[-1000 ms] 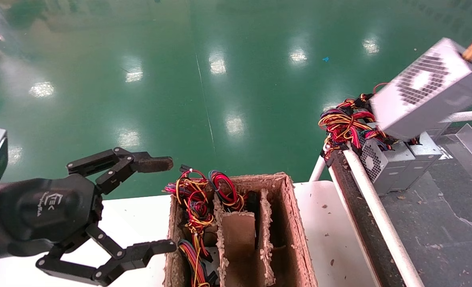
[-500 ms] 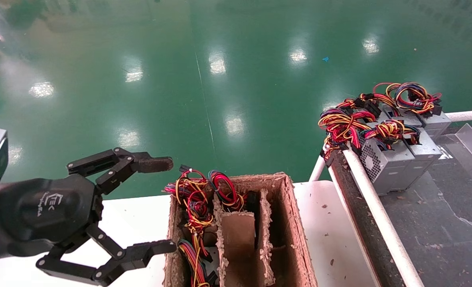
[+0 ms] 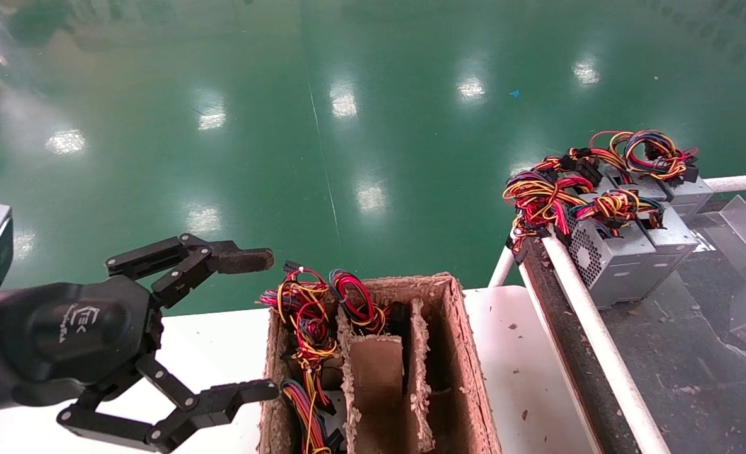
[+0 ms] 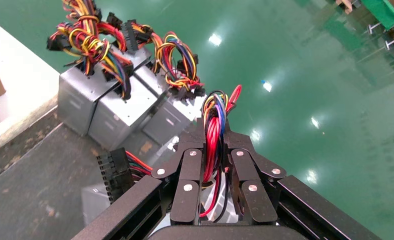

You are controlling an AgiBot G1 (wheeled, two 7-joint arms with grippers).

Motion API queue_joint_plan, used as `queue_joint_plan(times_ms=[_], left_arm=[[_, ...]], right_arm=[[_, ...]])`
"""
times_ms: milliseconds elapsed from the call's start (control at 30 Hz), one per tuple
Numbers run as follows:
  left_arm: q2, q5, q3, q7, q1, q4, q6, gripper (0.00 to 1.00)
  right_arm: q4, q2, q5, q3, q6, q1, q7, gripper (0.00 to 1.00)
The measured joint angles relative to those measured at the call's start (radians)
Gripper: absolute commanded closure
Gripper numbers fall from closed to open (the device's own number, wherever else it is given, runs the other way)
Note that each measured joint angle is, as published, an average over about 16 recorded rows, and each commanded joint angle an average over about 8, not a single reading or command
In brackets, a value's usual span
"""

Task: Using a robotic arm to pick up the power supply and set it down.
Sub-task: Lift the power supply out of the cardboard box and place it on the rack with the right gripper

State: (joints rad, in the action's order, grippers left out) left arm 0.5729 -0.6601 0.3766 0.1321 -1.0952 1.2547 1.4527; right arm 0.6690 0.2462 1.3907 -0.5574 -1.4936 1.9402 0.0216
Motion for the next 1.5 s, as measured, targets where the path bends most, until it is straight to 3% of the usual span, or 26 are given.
queue_joint_plan(times_ms=[267, 767, 1233, 1500], left_arm=[[0.000, 0.000, 0.000, 0.000, 0.000, 0.000, 0.000, 0.00], [0.000, 0.000, 0.000, 0.000, 0.000, 0.000, 0.000, 0.00], [0.000, 0.000, 0.000, 0.000, 0.000, 0.000, 0.000, 0.00], [0.000, 0.000, 0.000, 0.000, 0.000, 0.000, 0.000, 0.00]], right_arm=[[-0.153, 0.091, 0.031, -0.021, 0.039, 0.012, 0.094, 1.00], [-0.394, 0.289, 0.153, -0.078, 0.100, 0.135, 0.230, 1.00], [-0.547, 0.428, 0.192, -0.096, 0.237, 0.185, 0.309, 1.00], [-0.588, 0.465, 0.193, -0.098, 0.209, 0.193, 0.328, 1.00]])
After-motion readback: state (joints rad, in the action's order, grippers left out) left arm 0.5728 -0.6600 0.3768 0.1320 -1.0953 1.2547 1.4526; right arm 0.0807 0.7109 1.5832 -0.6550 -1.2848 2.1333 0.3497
